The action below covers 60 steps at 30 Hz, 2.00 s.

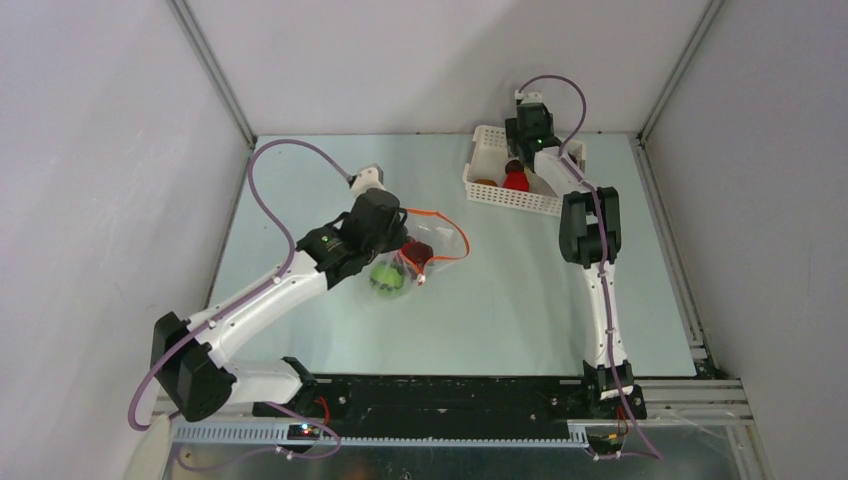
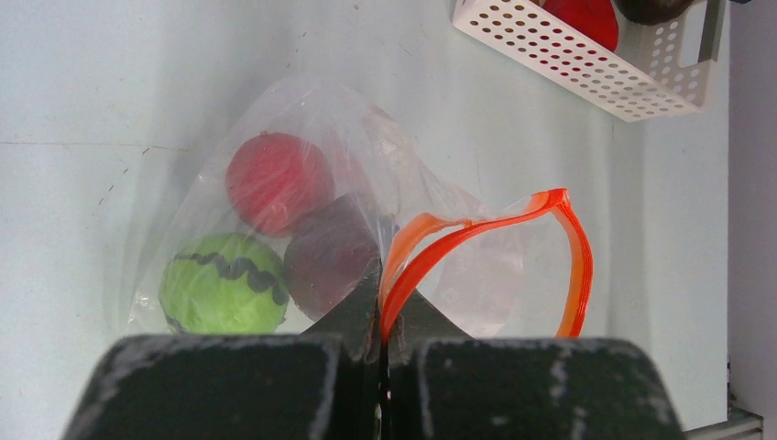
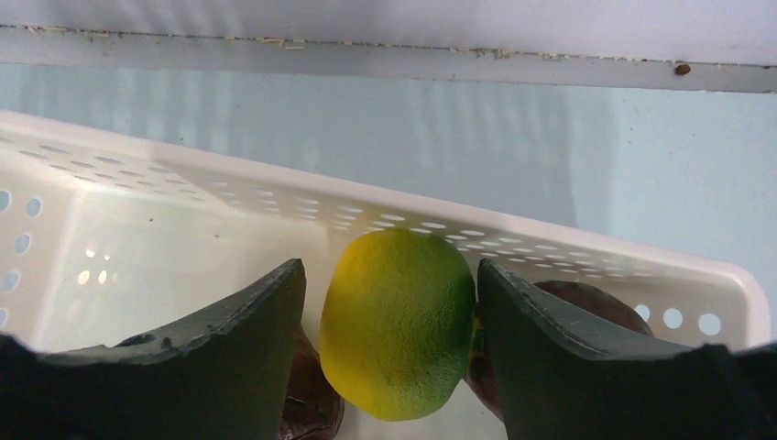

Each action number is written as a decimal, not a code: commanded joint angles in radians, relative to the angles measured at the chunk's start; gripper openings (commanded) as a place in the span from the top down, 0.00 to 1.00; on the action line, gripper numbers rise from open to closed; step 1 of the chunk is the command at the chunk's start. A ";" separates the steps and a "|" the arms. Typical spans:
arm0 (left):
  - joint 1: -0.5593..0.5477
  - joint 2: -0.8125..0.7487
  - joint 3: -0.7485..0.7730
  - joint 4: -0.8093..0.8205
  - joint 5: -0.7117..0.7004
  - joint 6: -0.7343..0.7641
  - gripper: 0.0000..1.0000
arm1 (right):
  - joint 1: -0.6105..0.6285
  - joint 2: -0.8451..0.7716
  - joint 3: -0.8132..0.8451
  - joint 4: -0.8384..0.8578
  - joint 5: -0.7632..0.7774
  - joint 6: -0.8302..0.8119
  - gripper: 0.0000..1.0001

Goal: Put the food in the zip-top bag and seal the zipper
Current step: Pick up the fake fruit from the bin, then place the fake fruit in the zipper food storage bag.

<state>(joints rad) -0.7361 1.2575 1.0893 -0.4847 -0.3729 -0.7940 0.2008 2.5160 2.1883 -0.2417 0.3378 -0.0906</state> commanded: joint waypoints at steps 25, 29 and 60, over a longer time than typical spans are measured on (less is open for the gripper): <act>0.007 -0.009 0.043 0.031 -0.011 0.005 1.00 | -0.008 -0.291 -0.165 0.041 -0.072 0.033 0.73; 0.008 -0.005 0.044 0.039 -0.008 0.010 1.00 | -0.006 -0.467 -0.299 0.068 -0.135 0.095 0.76; 0.008 -0.052 -0.016 0.112 0.040 0.001 1.00 | 0.378 -1.181 -1.028 0.262 -0.838 0.602 0.77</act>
<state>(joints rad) -0.7334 1.2438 1.0847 -0.4259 -0.3428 -0.7940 0.5400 1.2930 1.1629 -0.0525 -0.4957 0.4835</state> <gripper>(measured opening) 0.005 0.568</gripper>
